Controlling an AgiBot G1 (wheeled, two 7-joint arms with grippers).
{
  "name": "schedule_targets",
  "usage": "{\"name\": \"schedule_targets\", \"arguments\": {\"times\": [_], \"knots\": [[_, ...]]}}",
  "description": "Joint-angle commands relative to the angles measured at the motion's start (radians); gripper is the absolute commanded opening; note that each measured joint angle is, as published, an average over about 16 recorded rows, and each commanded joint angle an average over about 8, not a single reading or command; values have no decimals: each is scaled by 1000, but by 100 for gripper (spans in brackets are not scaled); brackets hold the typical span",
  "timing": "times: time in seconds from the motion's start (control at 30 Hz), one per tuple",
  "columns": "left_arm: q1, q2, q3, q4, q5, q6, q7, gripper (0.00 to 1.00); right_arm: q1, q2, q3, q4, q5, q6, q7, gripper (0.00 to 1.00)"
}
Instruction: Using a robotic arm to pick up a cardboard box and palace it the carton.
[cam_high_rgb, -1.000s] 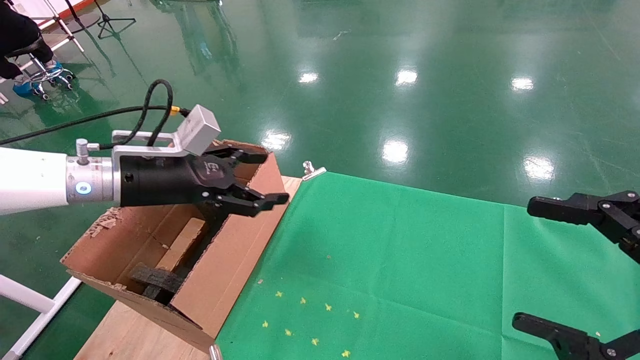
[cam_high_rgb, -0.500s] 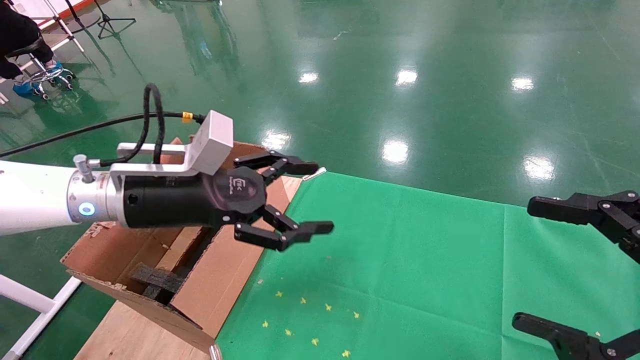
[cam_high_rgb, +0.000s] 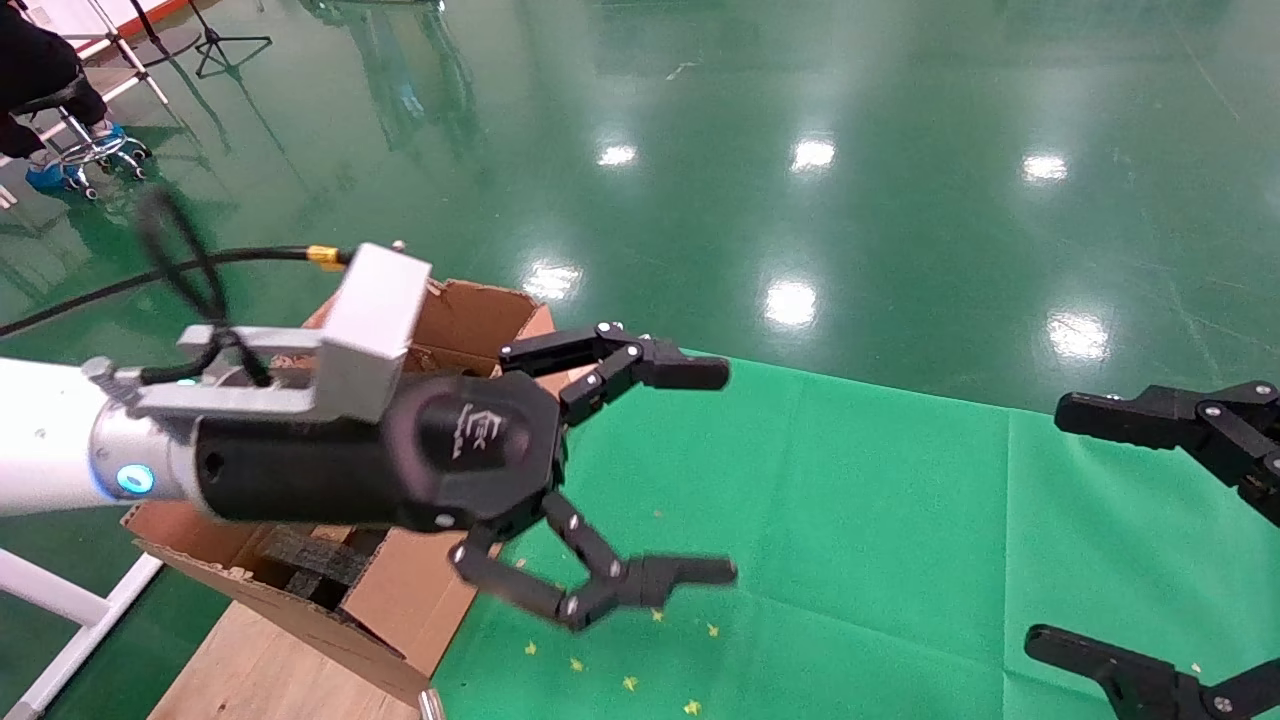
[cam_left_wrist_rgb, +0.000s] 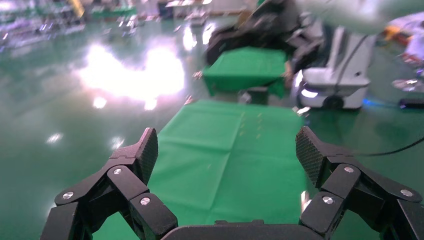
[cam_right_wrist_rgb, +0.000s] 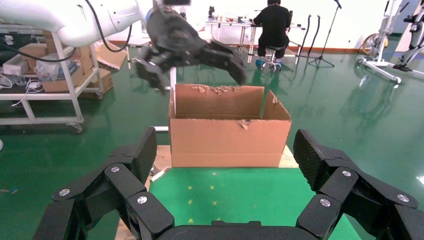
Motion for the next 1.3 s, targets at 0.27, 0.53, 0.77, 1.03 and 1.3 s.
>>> {"name": "schedule_targets", "arguments": {"times": [0.27, 0.53, 0.77, 1.03, 1.3], "knots": [[25, 7, -15, -28, -60, 23, 20, 100, 0, 0, 0, 0, 0, 0, 0, 100], [20, 6, -12, -21, -46, 17, 17, 100, 0, 0, 0, 0, 0, 0, 0, 100], [17, 5, -10, -18, -38, 14, 15, 100, 0, 0, 0, 0, 0, 0, 0, 100], [15, 4, -9, -16, -33, 12, 14, 100, 0, 0, 0, 0, 0, 0, 0, 100], [14, 4, -8, -15, -30, 12, 13, 100, 0, 0, 0, 0, 0, 0, 0, 100]]}}
